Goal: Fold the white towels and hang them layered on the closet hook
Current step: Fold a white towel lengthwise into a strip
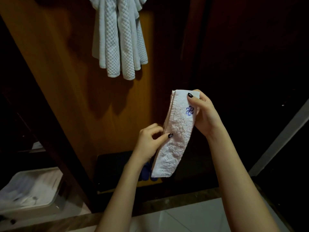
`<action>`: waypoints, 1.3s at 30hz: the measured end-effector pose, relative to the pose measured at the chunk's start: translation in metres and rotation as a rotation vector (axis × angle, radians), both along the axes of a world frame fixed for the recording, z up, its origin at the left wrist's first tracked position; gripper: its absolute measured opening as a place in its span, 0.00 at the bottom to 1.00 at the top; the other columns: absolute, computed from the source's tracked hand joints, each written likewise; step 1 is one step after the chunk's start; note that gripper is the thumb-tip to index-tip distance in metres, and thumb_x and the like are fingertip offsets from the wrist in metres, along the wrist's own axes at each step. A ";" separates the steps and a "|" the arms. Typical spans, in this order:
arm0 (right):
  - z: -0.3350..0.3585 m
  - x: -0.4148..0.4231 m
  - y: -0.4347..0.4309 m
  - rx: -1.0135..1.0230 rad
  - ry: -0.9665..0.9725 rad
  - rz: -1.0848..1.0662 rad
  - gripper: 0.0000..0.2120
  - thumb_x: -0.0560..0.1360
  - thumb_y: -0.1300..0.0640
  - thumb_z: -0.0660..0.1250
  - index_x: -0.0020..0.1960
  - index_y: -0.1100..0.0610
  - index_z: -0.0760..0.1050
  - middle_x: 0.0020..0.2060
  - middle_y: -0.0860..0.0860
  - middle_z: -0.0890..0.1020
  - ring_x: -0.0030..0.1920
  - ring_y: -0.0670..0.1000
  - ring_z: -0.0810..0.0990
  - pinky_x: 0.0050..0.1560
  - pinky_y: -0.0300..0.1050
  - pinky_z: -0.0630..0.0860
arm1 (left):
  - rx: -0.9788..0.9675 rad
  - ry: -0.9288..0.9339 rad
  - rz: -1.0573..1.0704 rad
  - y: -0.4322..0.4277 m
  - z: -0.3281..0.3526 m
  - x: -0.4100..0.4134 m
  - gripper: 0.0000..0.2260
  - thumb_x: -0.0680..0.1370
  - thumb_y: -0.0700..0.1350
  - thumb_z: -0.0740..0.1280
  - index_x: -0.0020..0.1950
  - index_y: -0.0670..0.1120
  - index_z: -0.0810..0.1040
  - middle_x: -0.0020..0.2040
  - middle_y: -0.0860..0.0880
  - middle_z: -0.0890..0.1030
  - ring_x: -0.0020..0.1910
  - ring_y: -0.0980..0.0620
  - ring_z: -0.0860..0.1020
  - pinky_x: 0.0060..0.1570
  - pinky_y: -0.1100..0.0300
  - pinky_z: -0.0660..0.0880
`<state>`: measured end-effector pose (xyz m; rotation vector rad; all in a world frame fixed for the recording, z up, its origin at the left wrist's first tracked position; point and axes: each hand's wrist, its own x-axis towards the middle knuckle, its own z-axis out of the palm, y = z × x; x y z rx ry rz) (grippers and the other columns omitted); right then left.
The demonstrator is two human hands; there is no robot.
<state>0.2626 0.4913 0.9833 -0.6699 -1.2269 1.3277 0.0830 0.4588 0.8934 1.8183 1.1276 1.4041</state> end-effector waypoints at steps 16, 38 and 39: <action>-0.016 0.019 0.017 -0.003 -0.328 -0.337 0.09 0.79 0.60 0.66 0.43 0.56 0.68 0.39 0.53 0.79 0.36 0.49 0.81 0.30 0.41 0.73 | -0.125 -0.194 -0.066 0.006 0.003 -0.003 0.24 0.74 0.46 0.74 0.56 0.72 0.67 0.45 0.56 0.81 0.42 0.55 0.81 0.41 0.63 0.78; -0.019 0.025 0.027 -0.051 -0.545 -0.177 0.08 0.76 0.59 0.70 0.39 0.57 0.76 0.35 0.52 0.82 0.35 0.51 0.82 0.33 0.40 0.77 | -0.568 0.110 -0.207 0.027 -0.042 -0.068 0.06 0.72 0.51 0.74 0.36 0.52 0.84 0.37 0.54 0.80 0.35 0.56 0.76 0.36 0.66 0.69; -0.019 0.026 0.030 -0.049 -0.528 -0.185 0.07 0.76 0.59 0.70 0.40 0.58 0.76 0.35 0.53 0.82 0.35 0.51 0.82 0.34 0.41 0.77 | -0.567 0.135 -0.193 0.030 -0.044 -0.074 0.06 0.72 0.50 0.74 0.36 0.52 0.84 0.36 0.56 0.80 0.35 0.58 0.76 0.36 0.67 0.69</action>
